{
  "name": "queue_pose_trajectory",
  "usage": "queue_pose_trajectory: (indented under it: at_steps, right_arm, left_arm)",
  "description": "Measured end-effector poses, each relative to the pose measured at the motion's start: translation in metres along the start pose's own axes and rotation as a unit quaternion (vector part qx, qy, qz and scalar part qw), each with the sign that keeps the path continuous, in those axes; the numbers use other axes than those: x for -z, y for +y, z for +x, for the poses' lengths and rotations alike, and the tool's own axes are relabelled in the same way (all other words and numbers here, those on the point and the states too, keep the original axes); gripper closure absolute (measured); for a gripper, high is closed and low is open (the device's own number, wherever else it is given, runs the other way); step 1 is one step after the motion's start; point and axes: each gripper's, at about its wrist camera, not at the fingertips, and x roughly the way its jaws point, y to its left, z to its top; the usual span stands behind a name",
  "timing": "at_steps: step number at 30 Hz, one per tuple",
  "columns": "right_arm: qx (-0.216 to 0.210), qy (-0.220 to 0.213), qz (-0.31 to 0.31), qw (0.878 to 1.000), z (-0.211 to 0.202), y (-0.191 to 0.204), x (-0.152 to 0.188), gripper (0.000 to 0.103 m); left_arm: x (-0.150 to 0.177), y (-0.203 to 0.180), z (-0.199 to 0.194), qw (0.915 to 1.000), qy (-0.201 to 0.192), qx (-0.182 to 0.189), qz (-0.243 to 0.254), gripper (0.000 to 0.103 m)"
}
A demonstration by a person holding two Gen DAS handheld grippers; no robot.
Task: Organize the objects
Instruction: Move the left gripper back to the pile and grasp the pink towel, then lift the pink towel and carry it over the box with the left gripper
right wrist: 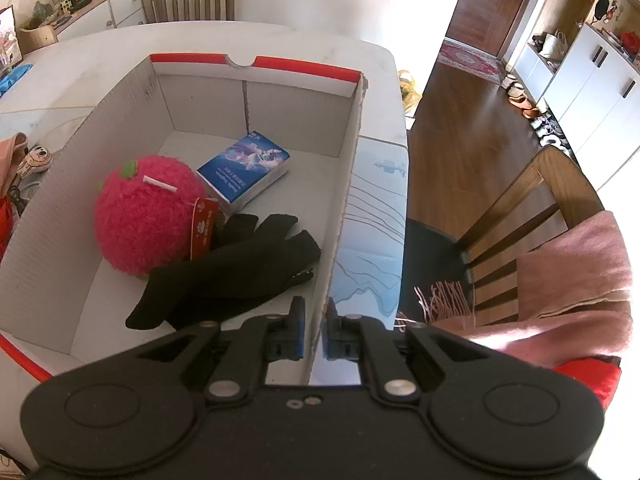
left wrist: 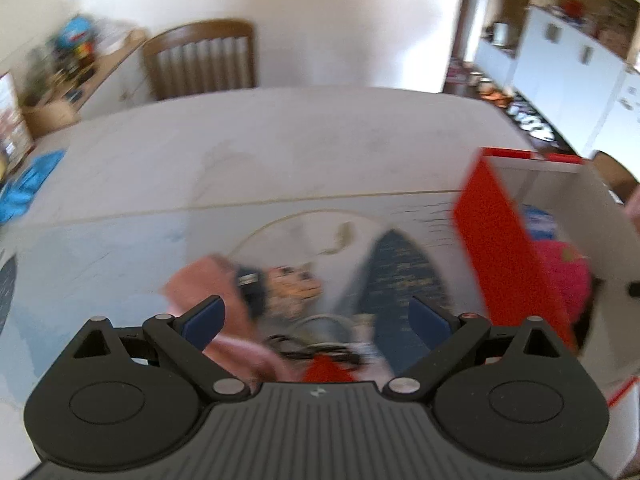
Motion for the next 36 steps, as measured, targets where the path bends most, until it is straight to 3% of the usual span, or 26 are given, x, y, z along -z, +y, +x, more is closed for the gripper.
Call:
queue_pose_trajectory:
  at_steps: [5, 11, 18, 24, 30, 33, 36]
  right_arm:
    - [0.002, 0.001, 0.001, 1.000, 0.000, 0.000, 0.000, 0.095]
    - [0.004, 0.002, 0.002, 1.000, 0.000, 0.000, 0.000, 0.095]
    - [0.005, 0.003, 0.003, 1.000, 0.000, 0.000, 0.000, 0.095]
    - [0.006, 0.004, 0.001, 1.000, 0.001, 0.001, 0.001, 0.094]
    - [0.008, 0.009, 0.000, 1.000, 0.003, 0.001, 0.003, 0.094]
    - [0.009, 0.010, 0.000, 1.000, 0.004, 0.003, 0.003, 0.094]
    - [0.010, 0.010, 0.002, 1.000, 0.004, 0.003, 0.003, 0.094]
  left_arm:
    - [0.005, 0.043, 0.022, 0.9963, 0.033, -0.006, -0.079, 0.005]
    - [0.015, 0.067, 0.050, 0.9873, 0.076, 0.003, -0.139, 0.005]
    - [0.026, 0.079, 0.073, 0.9800, 0.098, -0.017, -0.173, 0.005]
    - [0.031, 0.101, 0.088, 0.9673, 0.102, -0.041, -0.228, 0.005]
    - [0.031, 0.096, 0.096, 0.9694, 0.106, -0.047, -0.216, 0.006]
    - [0.031, 0.093, 0.097, 0.9715, 0.105, -0.051, -0.206, 0.015]
    - [0.029, 0.090, 0.093, 0.9751, 0.096, -0.047, -0.194, 0.035]
